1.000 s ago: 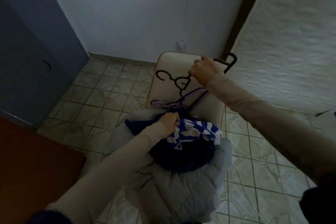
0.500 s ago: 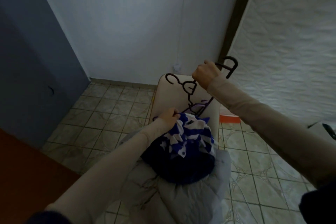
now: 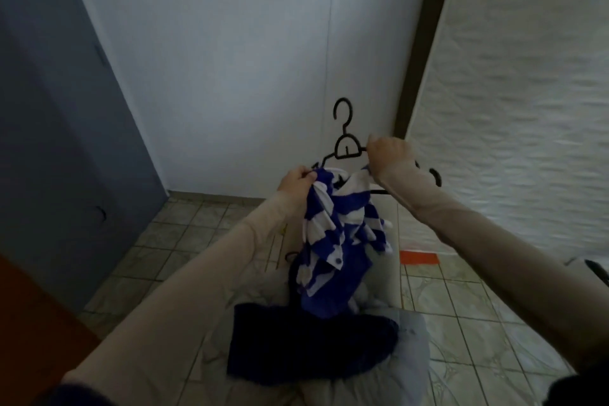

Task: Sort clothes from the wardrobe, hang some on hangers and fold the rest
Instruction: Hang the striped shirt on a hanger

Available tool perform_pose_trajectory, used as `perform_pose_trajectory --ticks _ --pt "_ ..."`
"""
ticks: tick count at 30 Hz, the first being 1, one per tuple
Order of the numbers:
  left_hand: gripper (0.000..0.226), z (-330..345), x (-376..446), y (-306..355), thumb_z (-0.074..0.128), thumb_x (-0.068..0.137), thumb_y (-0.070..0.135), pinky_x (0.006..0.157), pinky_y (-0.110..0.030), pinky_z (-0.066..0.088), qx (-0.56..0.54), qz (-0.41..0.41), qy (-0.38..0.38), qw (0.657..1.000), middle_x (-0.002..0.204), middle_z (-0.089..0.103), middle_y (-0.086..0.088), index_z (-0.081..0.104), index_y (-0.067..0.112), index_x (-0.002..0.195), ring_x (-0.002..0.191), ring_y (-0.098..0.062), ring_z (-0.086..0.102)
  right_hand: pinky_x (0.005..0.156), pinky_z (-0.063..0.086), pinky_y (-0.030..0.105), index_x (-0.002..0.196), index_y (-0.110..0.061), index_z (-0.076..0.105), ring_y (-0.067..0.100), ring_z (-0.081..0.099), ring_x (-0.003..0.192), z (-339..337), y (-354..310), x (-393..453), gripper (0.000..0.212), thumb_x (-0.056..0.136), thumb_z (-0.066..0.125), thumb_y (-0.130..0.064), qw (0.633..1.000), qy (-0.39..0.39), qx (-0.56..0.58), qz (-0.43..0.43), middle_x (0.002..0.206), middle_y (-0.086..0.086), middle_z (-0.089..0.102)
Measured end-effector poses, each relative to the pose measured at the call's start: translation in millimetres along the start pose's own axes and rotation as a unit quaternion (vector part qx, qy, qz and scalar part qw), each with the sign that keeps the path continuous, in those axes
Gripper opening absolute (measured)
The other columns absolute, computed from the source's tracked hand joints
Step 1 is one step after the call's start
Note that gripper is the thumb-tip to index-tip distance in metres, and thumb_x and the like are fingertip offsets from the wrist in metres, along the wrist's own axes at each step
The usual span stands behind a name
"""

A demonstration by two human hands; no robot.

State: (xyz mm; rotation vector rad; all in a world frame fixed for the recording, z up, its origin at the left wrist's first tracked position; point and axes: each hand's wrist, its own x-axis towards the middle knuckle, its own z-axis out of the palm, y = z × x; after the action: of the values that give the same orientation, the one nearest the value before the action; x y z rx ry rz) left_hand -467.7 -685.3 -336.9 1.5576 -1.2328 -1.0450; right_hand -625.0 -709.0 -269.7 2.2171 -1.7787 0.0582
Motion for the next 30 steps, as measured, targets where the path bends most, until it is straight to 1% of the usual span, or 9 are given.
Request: perform_pose_trajectory --ticks 3,6,9,12,15,18,21,25,30 --pt "0.026 -19.6 2.4 37.5 0.037 0.100 0.014 0.089 -0.036 0.044 -0.039 0.035 0.014 0.999 0.109 0.056 -0.017 0.054 0.001 0.114 0.096 -0.023 0.051 0.082 0.044 0.036 0.118 0.000 0.054 0.033 0.055 0.109 -19.9 -0.2 2.1 0.028 0.097 0.040 -0.011 0.981 0.002 0.176 0.081 0.120 0.018 0.057" --pt "0.029 -40.1 1.3 71.1 0.035 0.100 0.015 0.086 -0.034 0.044 -0.066 0.067 0.037 0.995 0.103 0.055 -0.013 0.055 -0.001 0.114 0.094 -0.023 0.051 0.075 0.040 0.032 0.110 -0.002 0.055 0.030 0.055 0.096 -32.3 -3.6 4.7 0.027 0.098 0.038 -0.019 0.922 -0.007 0.367 0.120 0.112 0.017 0.058" --pt "0.026 -62.1 -1.5 96.0 0.035 0.100 0.016 0.092 -0.037 0.045 -0.083 0.080 0.068 0.991 0.107 0.055 -0.013 0.055 0.005 0.113 0.096 -0.024 0.052 0.073 0.042 0.032 0.092 -0.008 0.058 0.025 0.058 0.086 -39.3 -14.3 4.6 0.028 0.096 0.041 -0.030 0.850 -0.025 0.516 0.100 0.101 0.014 0.064" --pt "0.029 -83.9 -4.5 112.5 0.035 0.100 0.018 0.093 -0.035 0.044 -0.079 0.085 0.110 0.987 0.116 0.056 -0.017 0.053 0.003 0.118 0.097 -0.023 0.051 0.071 0.044 0.031 0.113 -0.005 0.059 0.022 0.062 0.084 -46.2 -26.4 4.2 0.057 0.090 0.043 -0.056 0.823 -0.066 0.561 0.060 0.105 0.013 0.066" --pt "0.033 -104.0 -8.4 121.7 0.035 0.100 0.018 0.095 -0.037 0.044 -0.095 0.086 0.150 0.980 0.124 0.055 -0.020 0.052 0.000 0.122 0.098 -0.024 0.052 0.055 0.045 0.027 0.138 -0.002 0.036 0.015 0.059 0.078 -49.4 -37.6 4.0 0.090 0.079 0.050 -0.069 0.799 -0.124 0.585 0.071 0.117 0.016 0.060" --pt "0.027 -121.8 -11.5 129.5 0.035 0.099 0.016 0.090 -0.036 0.046 -0.121 0.087 0.173 0.974 0.112 0.059 -0.017 0.057 0.005 0.109 0.097 -0.025 0.053 0.072 0.053 0.038 0.147 -0.003 0.008 0.025 0.059 0.103 -50.4 -45.4 2.9 0.108 0.074 0.068 -0.054 0.778 -0.200 0.593 0.051 0.137 0.019 0.045" --pt "0.026 -136.1 -15.0 141.4 0.035 0.098 0.013 0.075 -0.029 0.045 -0.150 0.095 0.176 0.968 0.084 0.056 -0.005 0.053 0.014 0.079 0.083 -0.020 0.052 0.088 0.049 0.047 0.145 -0.006 0.004 0.035 0.041 0.128 -43.5 -49.6 3.4 0.114 0.066 0.083 -0.031 0.803 -0.237 0.546 0.044 0.146 0.017 0.030" --pt "0.027 -151.0 -18.0 162.1 0.037 0.096 0.010 0.063 -0.026 0.044 -0.190 0.114 0.196 0.955 0.076 0.054 -0.004 0.052 0.013 0.074 0.068 -0.016 0.051 0.092 0.050 0.048 0.136 -0.005 0.015 0.033 0.044 0.125 -28.0 -64.4 9.4 0.106 0.059 0.088 -0.021 0.837 -0.253 0.484 0.043 0.138 0.016 0.040" --pt "0.027 -160.2 -18.4 173.9 0.038 0.096 0.008 0.059 -0.025 0.044 -0.217 0.113 0.225 0.943 0.072 0.053 -0.004 0.051 0.011 0.072 0.065 -0.015 0.050 0.087 0.053 0.039 0.139 0.001 0.026 0.032 0.051 0.117 -28.0 -80.9 25.4 0.075 0.077 0.071 -0.001 0.794 -0.224 0.562 0.056 0.133 0.019 0.044"
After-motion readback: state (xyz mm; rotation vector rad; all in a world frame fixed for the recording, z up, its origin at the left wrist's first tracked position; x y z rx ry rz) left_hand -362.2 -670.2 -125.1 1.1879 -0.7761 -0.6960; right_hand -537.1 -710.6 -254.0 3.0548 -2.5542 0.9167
